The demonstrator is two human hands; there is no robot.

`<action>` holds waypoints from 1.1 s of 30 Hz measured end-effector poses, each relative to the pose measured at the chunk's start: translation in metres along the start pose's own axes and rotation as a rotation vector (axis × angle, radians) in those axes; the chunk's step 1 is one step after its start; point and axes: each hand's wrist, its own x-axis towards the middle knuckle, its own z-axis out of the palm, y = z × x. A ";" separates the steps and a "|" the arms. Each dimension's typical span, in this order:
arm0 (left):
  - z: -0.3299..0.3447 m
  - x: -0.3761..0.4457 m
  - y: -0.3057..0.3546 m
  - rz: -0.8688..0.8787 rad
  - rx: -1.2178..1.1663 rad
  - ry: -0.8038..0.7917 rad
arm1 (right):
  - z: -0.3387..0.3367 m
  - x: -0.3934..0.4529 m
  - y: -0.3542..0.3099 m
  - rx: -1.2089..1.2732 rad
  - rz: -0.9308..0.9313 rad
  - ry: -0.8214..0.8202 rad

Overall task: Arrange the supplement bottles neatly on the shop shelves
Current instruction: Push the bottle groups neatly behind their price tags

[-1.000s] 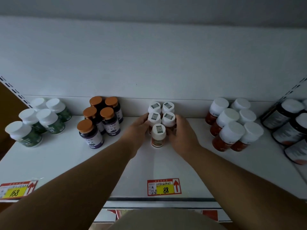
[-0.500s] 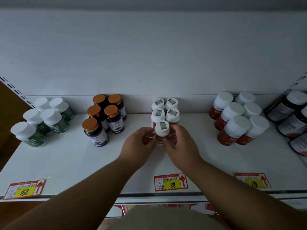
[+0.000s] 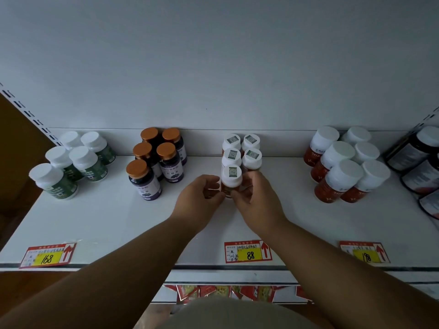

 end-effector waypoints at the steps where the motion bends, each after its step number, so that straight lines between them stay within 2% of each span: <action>1: -0.001 -0.003 0.000 -0.004 0.003 0.027 | 0.000 -0.001 -0.001 0.000 0.001 0.002; 12: 0.036 -0.060 0.028 0.130 0.043 0.138 | -0.046 -0.017 0.001 0.021 -0.126 0.038; 18: 0.062 -0.070 0.048 0.165 0.001 0.062 | -0.079 -0.048 0.015 0.021 -0.096 0.075; 23: 0.086 -0.061 0.078 0.235 -0.022 -0.099 | -0.115 -0.079 0.033 0.022 0.111 0.233; 27: 0.115 -0.081 0.073 0.164 -0.036 -0.187 | -0.130 -0.104 0.058 -0.013 0.192 0.253; 30: 0.122 -0.067 0.086 0.130 -0.041 -0.184 | -0.149 -0.097 0.068 0.006 0.208 0.324; 33: 0.135 -0.048 0.099 -0.055 -0.306 -0.144 | -0.172 -0.079 0.091 0.180 0.282 0.397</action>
